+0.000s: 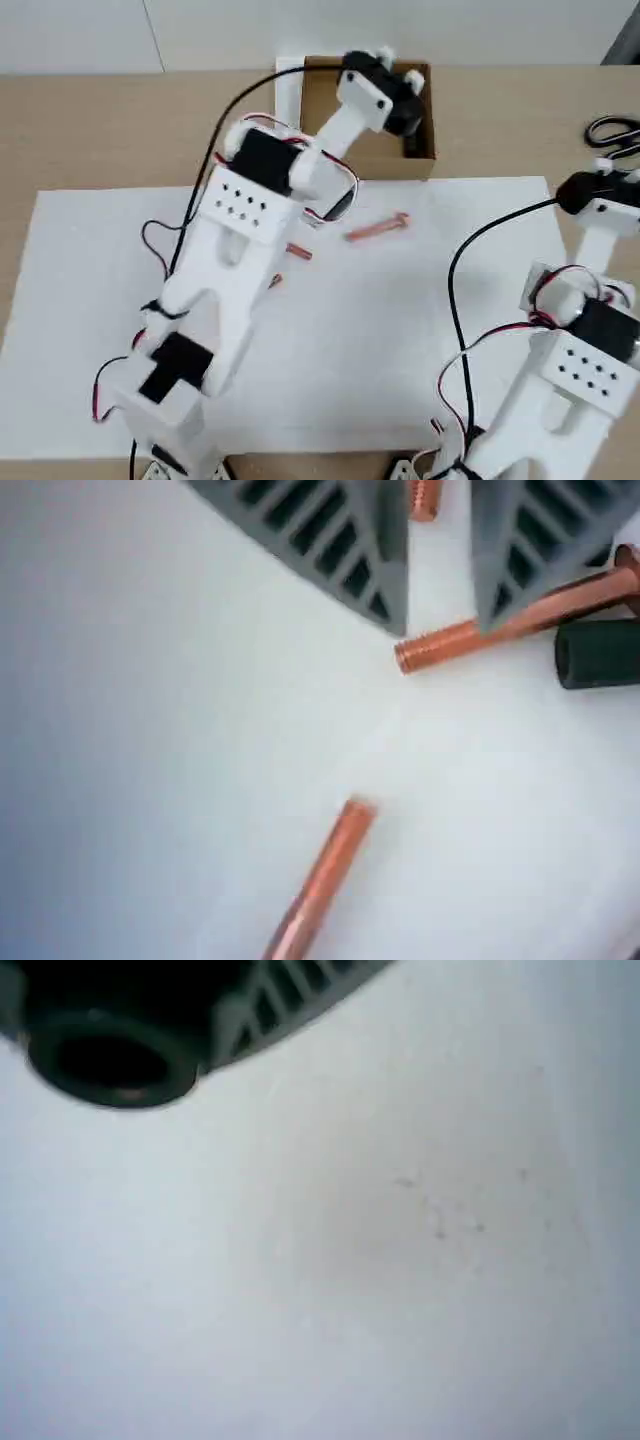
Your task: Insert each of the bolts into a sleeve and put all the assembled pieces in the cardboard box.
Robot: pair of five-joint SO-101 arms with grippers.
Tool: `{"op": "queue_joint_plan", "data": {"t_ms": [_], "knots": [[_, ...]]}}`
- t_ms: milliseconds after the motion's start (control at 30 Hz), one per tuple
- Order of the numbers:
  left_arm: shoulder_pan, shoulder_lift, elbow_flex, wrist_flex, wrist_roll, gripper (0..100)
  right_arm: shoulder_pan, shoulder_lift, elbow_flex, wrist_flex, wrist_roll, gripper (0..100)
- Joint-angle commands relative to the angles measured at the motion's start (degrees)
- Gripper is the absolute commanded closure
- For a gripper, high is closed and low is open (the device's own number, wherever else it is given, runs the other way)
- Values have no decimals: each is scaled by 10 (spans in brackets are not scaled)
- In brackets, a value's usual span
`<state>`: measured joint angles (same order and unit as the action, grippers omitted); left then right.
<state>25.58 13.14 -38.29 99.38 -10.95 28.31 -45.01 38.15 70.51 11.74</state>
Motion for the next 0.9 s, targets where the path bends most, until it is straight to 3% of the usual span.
{"op": "queue_joint_plan", "data": {"t_ms": [0, 300, 433, 500, 867], "knots": [[-2, -64, -15, 11, 15, 964, 2, -18, -3, 5, 4, 995], [0, -7, 111, -25, -11, 947, 2, -18, 11, 4, 4, 995], [1, 67, 116, -42, -69, 810, 3, -18, 20, 2, 4, 995], [-1, 101, 105, -59, -98, 768, 5, -18, 20, 0, 5, 995], [3, 260, -76, -79, -150, 769, 7, -18, 18, 3, 5, 995]]}}
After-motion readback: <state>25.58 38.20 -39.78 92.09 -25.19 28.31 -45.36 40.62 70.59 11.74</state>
